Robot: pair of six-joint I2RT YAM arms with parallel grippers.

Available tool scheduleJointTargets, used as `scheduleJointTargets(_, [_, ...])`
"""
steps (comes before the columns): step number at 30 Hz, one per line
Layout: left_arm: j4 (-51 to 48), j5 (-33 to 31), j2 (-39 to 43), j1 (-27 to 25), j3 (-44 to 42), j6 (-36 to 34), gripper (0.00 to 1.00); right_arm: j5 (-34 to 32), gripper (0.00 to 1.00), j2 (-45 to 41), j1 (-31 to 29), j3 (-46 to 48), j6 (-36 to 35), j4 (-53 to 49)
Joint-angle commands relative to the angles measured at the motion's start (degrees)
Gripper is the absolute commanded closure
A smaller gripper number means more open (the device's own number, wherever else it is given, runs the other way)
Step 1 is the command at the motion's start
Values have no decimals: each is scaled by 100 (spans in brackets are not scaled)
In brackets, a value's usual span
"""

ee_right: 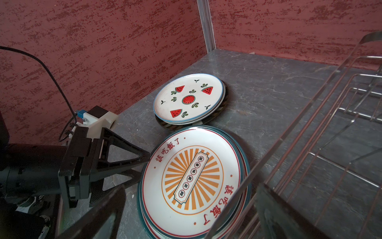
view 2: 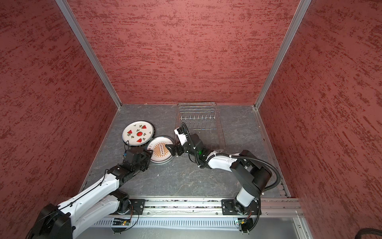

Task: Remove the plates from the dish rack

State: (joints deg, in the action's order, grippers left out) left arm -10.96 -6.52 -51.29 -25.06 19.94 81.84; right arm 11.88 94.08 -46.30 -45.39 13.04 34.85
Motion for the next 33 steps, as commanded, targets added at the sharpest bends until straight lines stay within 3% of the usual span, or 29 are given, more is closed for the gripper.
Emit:
scheduleJointTargets(1, [-55,-95,57,-8,-60,16,36,-83,2,-14,-45,-93,-104,110])
scheduleJointTargets(13, [-512,-469,845,18,-97,-178,27,43,2,-326,-46,191,-48,416])
scheduleJointTargets(17, [-416,-509,1070,22,-89,-547,17,-66,2,-474,-45,214,-12,371])
scheduleJointTargets(21, [158,-305,1303,29,-164,-1300,0,-658,1,-821,-45,470,32,584])
scheduleJointTargets(27, [2975,795,1604,27,-1159,-2060,1,-1365,1,-1445,-37,682,97,452])
scheduleJointTargets(33, [2091,718,2008,19,-552,-3107,1,-2472,1,-1845,13,317,133,-718])
